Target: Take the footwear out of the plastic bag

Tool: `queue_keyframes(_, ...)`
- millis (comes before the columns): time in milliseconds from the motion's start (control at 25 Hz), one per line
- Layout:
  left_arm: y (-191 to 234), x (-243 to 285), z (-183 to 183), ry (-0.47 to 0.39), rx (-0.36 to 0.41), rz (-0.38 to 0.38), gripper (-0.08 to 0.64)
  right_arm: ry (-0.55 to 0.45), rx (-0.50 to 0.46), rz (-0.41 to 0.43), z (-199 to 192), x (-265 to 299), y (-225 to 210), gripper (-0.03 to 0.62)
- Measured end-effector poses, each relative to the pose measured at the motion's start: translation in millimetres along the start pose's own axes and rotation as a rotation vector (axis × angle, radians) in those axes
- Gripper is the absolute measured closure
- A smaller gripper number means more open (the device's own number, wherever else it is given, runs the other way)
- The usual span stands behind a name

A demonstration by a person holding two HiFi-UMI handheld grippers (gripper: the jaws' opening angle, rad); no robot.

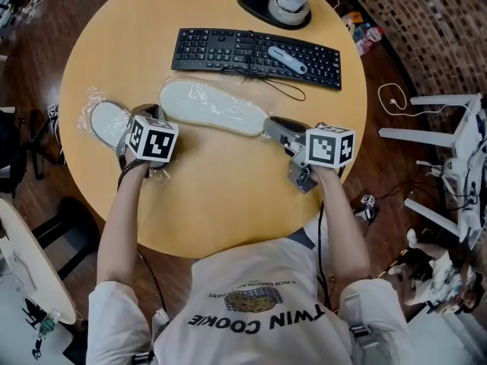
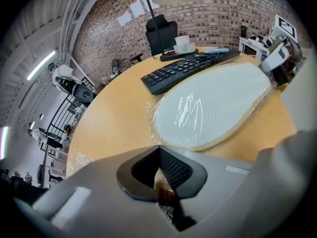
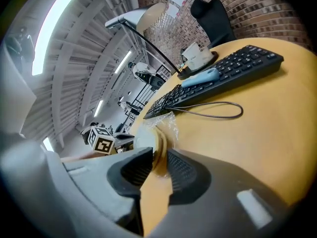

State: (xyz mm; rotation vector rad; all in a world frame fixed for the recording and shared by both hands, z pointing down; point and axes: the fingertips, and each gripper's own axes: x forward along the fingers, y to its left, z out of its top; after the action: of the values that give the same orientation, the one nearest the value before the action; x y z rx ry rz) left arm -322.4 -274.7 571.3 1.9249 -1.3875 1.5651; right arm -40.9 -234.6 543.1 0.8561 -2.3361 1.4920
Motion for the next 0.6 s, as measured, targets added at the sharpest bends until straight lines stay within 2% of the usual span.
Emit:
queue_keyframes(240,0.5,-0.2,0.7,0.002,-0.005,-0.001,0.555,0.016,0.141,0.053,2.4,4.1,-3.6,0.5)
queue_keyframes(400,0.1,0.5,-0.1,0.001,-0.007,-0.004,0.555,0.05,0.168,0.105,1.3,8.6,2.2,0.429)
queue_keyframes(600,0.8,1.2,0.4,0.0,-0.009,-0.009,0.555,0.094,0.141,0.092,0.4,22.1,5.8,0.428)
